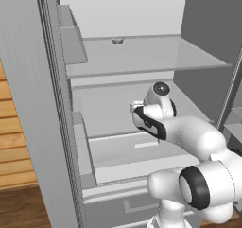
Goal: Take the strawberry from the fridge and place it on top of the pancake, located on the dining counter.
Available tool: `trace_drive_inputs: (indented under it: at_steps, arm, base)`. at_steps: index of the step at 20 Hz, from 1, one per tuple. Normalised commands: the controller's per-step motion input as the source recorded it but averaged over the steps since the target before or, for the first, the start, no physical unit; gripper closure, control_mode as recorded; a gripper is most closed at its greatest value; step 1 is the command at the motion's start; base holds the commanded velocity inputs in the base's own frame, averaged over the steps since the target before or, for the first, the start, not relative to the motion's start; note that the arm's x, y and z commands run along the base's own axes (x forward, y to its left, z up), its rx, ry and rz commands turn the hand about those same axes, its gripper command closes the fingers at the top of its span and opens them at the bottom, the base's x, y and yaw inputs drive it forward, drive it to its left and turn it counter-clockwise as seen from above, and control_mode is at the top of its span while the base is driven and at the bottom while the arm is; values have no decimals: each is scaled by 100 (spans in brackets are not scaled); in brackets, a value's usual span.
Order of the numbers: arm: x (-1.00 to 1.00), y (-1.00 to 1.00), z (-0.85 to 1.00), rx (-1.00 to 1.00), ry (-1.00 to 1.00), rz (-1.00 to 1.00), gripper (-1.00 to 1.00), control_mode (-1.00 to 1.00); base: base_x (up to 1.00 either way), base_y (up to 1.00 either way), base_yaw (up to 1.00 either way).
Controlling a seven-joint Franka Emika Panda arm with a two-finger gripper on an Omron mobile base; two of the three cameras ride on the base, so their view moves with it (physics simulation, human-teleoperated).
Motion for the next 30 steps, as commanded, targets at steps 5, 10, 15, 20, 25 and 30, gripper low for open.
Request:
trace_drive_inputs:
  at_steps: [5, 10, 15, 20, 25, 30]
  arm:
    - [0, 0, -35, 5, 4, 0, -100, -100]
    - [0, 0, -30, 1, 0, 0, 100, -100]
    - [-2, 0, -28, 0, 0, 0, 100, -100]
    - [-57, 0, -1, 0, 0, 0, 100, -100]
    - [-97, 2, 25, 0, -3, 4, 100, -100]
    - [-81, 9, 70, -3, 11, 4, 100, -100]
  base:
    - [0, 0, 0]
    - [0, 0, 0]
    - [0, 0, 0]
    - [0, 0, 0]
    - [0, 0, 0]
    - [0, 0, 0]
